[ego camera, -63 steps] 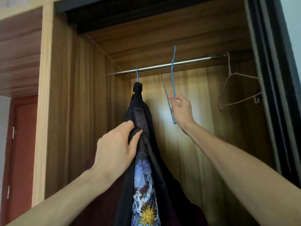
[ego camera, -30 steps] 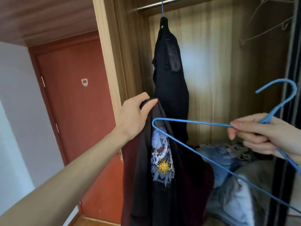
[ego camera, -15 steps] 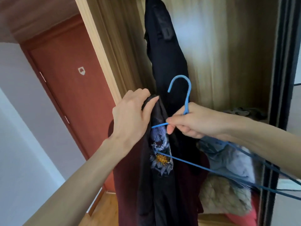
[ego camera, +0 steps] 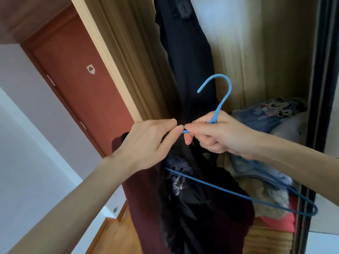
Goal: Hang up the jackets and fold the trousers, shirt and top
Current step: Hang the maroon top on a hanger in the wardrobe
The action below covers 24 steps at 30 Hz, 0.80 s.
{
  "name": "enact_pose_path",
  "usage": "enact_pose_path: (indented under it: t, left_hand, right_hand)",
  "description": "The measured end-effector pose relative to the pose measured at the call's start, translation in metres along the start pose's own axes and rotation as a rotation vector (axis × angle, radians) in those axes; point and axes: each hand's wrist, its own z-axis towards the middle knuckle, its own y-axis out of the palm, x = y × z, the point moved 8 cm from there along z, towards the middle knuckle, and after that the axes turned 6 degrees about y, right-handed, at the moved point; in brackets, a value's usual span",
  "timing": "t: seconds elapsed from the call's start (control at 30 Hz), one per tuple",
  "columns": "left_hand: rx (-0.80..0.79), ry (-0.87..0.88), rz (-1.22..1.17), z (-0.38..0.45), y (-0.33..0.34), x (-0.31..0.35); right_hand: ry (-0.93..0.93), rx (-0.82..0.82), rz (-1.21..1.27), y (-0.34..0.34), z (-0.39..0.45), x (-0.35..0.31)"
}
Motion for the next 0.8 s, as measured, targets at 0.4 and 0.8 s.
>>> enact_pose_path:
  t: [0.4,0.8]
  left_hand:
    - [0.009,-0.097,0.015,-0.009,0.012,-0.029]
    - [0.093,-0.287,-0.011,-0.049,0.007,-0.052]
  right_hand:
    - [0.346,-0.444,0.168,-0.009,0.012,0.073]
    - [-0.010,0.328,-0.753,0.048,0.000,0.166]
